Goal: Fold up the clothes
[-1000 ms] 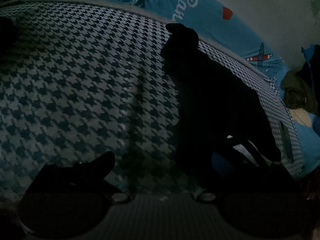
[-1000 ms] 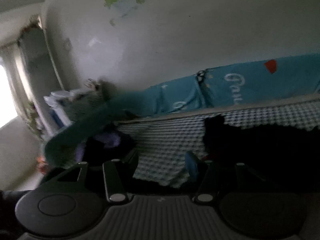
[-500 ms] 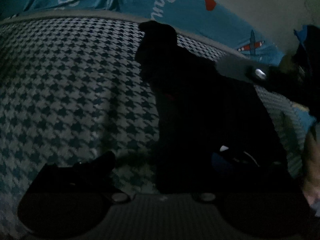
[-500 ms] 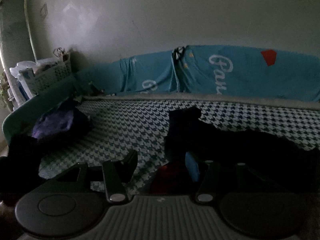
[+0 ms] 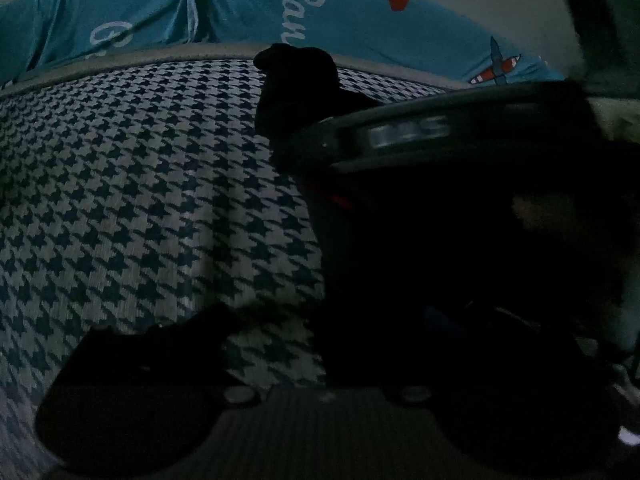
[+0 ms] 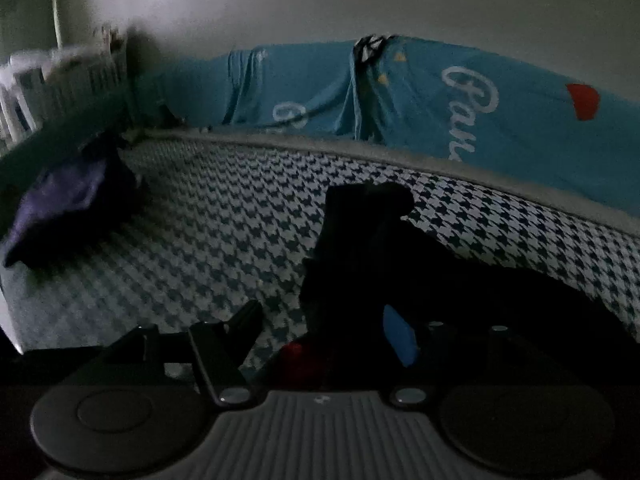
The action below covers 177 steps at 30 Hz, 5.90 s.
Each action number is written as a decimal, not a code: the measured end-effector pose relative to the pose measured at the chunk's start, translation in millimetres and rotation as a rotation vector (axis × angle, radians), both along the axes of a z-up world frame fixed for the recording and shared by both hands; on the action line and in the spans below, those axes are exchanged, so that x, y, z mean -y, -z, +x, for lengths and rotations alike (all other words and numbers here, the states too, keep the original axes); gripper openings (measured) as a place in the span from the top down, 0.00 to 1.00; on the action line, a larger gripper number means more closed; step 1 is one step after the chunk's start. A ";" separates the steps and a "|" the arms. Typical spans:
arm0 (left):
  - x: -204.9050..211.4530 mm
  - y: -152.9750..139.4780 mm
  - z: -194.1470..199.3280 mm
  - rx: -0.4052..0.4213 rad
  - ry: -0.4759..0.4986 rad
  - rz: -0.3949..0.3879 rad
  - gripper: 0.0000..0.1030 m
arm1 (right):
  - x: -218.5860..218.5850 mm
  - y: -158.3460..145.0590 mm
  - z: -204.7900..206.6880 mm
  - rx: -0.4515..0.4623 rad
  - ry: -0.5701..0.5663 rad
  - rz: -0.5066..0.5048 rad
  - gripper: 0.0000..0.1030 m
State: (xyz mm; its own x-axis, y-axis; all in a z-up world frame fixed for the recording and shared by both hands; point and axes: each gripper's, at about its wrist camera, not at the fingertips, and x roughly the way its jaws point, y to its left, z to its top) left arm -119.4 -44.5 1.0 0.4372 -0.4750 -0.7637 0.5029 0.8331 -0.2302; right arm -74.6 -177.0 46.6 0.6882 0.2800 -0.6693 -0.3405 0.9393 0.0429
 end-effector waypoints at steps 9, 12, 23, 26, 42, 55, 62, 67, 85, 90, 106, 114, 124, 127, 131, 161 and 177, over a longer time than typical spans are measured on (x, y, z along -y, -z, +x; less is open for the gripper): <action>7.1 2.4 13.3 0.023 -0.003 0.015 0.29 | -12.4 17.2 33.5 -0.015 0.009 -0.074 0.79; 7.2 1.9 19.5 0.018 -0.017 0.011 0.44 | -7.9 16.7 43.5 -0.007 0.042 -0.048 0.85; 2.9 -7.4 76.1 0.054 -0.144 0.088 0.60 | 31.6 -47.4 55.6 0.248 0.243 0.264 0.91; -1.8 -12.9 102.3 0.070 -0.188 0.110 0.60 | 35.4 -56.9 60.3 0.297 0.284 0.288 0.91; -78.0 -44.5 197.5 0.109 -0.411 0.096 0.51 | 62.5 -75.6 97.9 0.392 0.567 0.353 0.70; -70.7 -46.6 154.7 0.079 -0.270 0.081 0.33 | 68.4 -59.1 81.8 0.214 0.440 0.347 0.45; -86.2 -34.9 130.5 0.021 -0.279 0.095 0.30 | 28.6 -28.5 53.8 -0.024 0.140 0.373 0.45; -96.7 -30.8 118.3 0.002 -0.283 0.094 0.28 | 1.1 -4.1 29.3 -0.147 0.010 0.348 0.45; -102.3 -30.6 102.0 -0.005 -0.264 0.144 0.08 | -54.1 25.4 -3.3 -0.184 -0.092 0.148 0.94; -123.1 -39.6 106.1 -0.017 -0.305 0.108 0.02 | -39.2 -10.7 -4.4 -0.069 -0.068 0.299 0.94; -215.4 -60.9 121.9 0.010 -0.521 0.080 0.00 | -76.6 -82.0 11.1 0.212 -0.104 0.761 0.94; -260.3 -72.2 125.9 0.075 -0.684 0.112 0.00 | -158.8 -28.1 30.5 -0.080 -0.267 0.570 0.68; -250.9 -68.4 120.6 0.056 -0.634 0.082 0.00 | -160.8 4.2 7.0 -0.184 -0.348 0.365 0.64; -240.3 -63.5 121.8 0.020 -0.597 0.057 0.00 | -147.6 0.9 9.1 -0.161 -0.291 0.341 0.63; -227.4 -62.2 119.8 0.010 -0.538 0.011 0.00 | -124.6 2.3 17.1 -0.135 -0.186 0.294 0.62; -215.5 -6.1 130.7 -0.005 -0.596 0.397 0.00 | -42.6 21.0 30.5 -0.175 0.102 0.228 0.47; -217.0 -8.4 131.0 -0.019 -0.615 0.360 0.00 | -115.4 35.9 27.6 -0.208 -0.163 0.470 0.32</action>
State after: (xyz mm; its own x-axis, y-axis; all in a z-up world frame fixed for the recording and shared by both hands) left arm 11.6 172.5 9.4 0.5300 0.1365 -0.8370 -0.0845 0.9905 0.1081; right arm -47.0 -61.6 10.8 0.4769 0.6745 -0.5636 -0.4202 0.7381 0.5279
